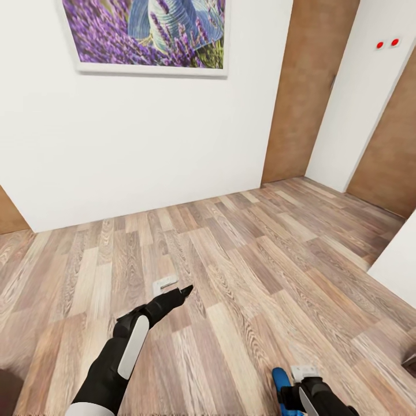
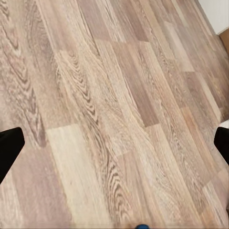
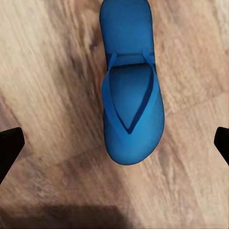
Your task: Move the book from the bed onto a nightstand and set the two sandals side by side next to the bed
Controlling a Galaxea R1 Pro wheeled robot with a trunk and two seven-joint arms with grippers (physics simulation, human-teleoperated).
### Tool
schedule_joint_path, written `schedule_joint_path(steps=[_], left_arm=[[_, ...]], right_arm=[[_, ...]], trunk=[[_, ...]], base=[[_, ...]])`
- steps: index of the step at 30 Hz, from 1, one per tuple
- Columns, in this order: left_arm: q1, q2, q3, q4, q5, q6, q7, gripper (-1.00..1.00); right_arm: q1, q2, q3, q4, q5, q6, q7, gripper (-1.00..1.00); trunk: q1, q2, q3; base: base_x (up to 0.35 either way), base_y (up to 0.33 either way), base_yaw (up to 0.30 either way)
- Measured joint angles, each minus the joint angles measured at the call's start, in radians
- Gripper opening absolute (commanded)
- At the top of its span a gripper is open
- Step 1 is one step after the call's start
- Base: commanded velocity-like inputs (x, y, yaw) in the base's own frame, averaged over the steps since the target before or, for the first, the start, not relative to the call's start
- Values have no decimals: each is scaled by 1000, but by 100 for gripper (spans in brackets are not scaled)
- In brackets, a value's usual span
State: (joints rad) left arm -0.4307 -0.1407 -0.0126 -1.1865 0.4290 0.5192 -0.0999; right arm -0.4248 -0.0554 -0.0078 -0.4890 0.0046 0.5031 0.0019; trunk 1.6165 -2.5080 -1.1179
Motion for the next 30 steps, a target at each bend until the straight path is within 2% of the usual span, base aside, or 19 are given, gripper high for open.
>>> schedule_joint_path(steps=[6, 13, 18, 22, 30], left_arm=[[0, 0, -18, 0, 0, 0, 0, 100], [0, -1, -26, 1, 1, 0, 0, 100], [0, -1, -39, 2, 2, 0, 0, 100], [0, -2, -42, 3, 2, -1, 0, 100], [0, -3, -44, 4, 2, -1, 0, 100]], right_arm=[[0, 0, 0, -9, 1, -133, 1, 100], [0, 0, -1, -12, 1, -192, 2, 100], [0, 0, -1, -6, 1, -280, 2, 100], [0, 0, -1, -3, 0, -310, 2, 100], [0, 0, -1, -1, 0, -319, 2, 100]], trunk=[[3, -1, -23], [6, -3, -50], [8, -4, -70], [10, -5, -85], [13, -7, -116]], base=[[0, 0, 0], [0, 0, 0], [0, 0, 0], [0, 0, 0], [0, 0, 0]])
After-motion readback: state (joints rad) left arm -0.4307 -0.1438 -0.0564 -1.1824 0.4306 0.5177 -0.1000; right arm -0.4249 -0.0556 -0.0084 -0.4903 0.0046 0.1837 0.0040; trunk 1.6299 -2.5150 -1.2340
